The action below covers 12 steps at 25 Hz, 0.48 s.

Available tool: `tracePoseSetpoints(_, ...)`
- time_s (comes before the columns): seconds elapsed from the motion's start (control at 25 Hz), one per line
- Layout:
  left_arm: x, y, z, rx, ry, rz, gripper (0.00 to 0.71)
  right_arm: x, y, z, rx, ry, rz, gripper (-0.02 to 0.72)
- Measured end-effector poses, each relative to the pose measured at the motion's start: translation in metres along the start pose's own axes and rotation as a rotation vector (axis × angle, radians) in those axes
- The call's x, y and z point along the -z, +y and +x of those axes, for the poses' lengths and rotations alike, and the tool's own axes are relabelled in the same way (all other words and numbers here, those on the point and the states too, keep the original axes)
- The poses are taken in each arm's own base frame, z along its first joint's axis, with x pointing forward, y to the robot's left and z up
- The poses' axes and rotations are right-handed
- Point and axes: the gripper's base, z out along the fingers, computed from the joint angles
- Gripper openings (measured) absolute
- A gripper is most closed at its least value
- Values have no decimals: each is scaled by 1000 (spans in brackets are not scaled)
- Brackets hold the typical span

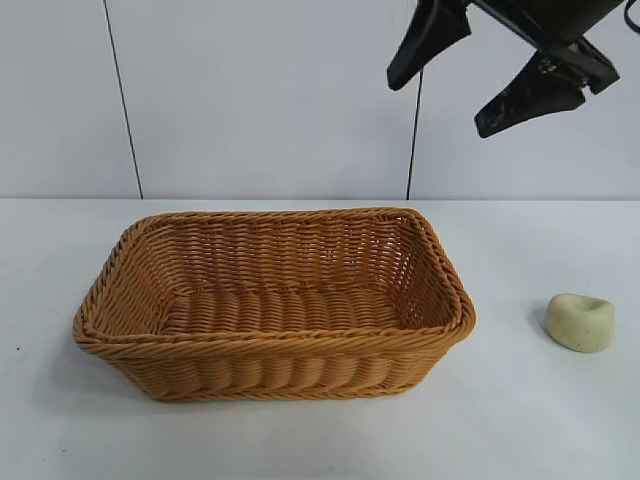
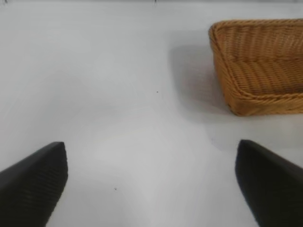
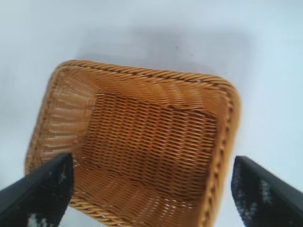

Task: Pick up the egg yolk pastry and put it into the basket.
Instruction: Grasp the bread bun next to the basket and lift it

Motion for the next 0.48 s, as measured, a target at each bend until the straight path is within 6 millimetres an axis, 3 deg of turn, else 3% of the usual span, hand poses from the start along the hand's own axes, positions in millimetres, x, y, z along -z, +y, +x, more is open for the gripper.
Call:
tracePoseSetpoints(0.28,0,0,0,0,0,1,692,5,-42,-4,-90,-7,115,645)
tracePoseSetpoints(0.48,0,0,0,1,0,2,692,4,-50,-4,-109,-4,126,645)
